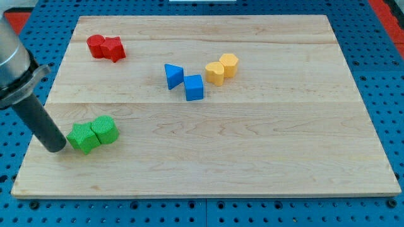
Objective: Move the green star into the green circle
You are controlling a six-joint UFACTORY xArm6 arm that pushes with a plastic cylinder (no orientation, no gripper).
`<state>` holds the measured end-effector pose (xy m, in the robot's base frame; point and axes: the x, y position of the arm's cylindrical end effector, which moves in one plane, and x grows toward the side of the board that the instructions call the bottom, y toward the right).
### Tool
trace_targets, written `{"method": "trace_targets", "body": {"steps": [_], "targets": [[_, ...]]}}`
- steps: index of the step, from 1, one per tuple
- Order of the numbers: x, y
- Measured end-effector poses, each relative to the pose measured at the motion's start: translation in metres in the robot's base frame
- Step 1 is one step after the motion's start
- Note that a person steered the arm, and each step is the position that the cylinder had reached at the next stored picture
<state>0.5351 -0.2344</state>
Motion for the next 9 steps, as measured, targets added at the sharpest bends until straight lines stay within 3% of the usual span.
{"method": "trace_targets", "body": {"steps": [1,2,3,4,5,7,9], "targets": [[-0.01,0.029],[0.003,0.006],[0.033,0.049],[0.017,0.105],[-0.033,0.148],[-0.08,0.075],[-0.065,0.077]]}}
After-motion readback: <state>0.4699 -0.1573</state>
